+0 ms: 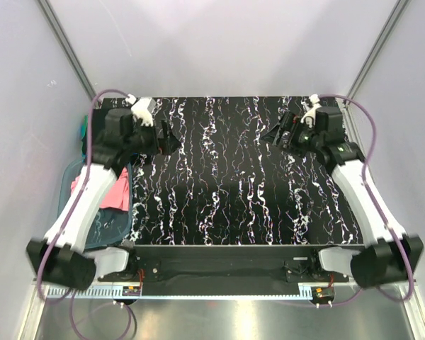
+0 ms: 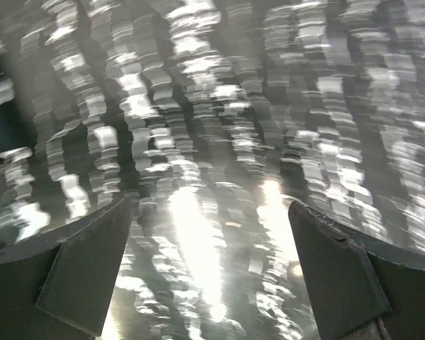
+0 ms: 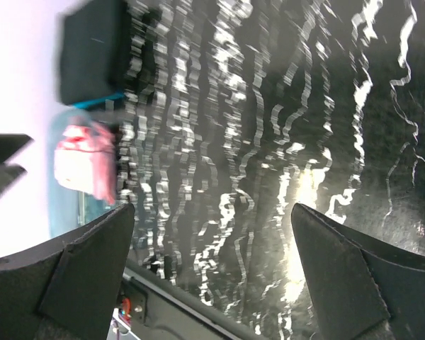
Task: Fold and stack the t-shirts
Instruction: Neatly place the folded tshirt to the corner
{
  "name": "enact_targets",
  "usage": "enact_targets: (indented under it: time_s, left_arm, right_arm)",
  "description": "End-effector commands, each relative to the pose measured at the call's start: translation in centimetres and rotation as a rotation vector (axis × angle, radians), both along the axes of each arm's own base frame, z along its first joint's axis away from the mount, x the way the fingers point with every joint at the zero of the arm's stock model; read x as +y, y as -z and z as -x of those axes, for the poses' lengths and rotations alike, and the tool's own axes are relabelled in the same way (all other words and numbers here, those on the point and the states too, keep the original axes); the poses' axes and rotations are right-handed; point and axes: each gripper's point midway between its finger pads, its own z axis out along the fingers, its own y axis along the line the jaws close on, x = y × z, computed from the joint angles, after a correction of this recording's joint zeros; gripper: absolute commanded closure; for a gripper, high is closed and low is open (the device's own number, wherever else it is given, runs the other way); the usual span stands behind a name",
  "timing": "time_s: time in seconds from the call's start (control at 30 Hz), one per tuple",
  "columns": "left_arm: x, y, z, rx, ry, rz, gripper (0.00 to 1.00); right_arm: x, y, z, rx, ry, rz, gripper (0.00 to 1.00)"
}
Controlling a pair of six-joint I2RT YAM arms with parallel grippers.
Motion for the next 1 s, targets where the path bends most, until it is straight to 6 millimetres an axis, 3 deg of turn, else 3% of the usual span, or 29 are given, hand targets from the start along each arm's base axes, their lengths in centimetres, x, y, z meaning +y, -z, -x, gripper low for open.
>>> enact_targets:
  time_s: [0.0,0.03,0.07,0.17,0.37,0.5,0.77,0.97]
  left_arm:
    - [-3.1,-4.2,3.9,-0.094,0.139,0.174,0.01]
    - [-3.3,-4.0,4.9,-0.089,0.154,0.186,0.01]
    - [-3.3,-5.6,6.5,-0.139,0.172,0.209,0.01]
    - [-3.0,-6.7,9.0,-0.182,0.190,0.227,0.01]
    - [-2.3,-6.4,11.6,-0.189,0.188,0.223,0.01]
    - [-2.9,-7.5,13.0,-0.241,0.220,0.291,0.01]
    - [-2.7,-7.8,13.3,-0.256,0.205,0.303,0.01]
    - [-2.6,-7.8,13.3,-0.252,0.203,0.290,0.01]
  right_arm:
    - [-0.7,-4.5,2.7,-0.069,0.017,0.003,0.00]
    - [-0.6,-4.8,3.6,-0.058,0.009,-0.002,0.00]
    - [-0.8,-6.0,4.4,-0.086,0.009,-0.011,0.00]
    - [-0.7,-7.1,5.9,-0.111,0.010,-0.044,0.00]
    - [-1.3,-8.0,8.0,-0.153,0.044,-0.077,0.00]
    - [-1.5,-8.0,9.1,-0.184,0.040,-0.074,0.00]
    - [-1.8,-9.4,9.7,-0.245,0.036,-0.066,0.00]
    - [-2.0,-9.1,9.6,-0.235,0.048,-0.054,0.00]
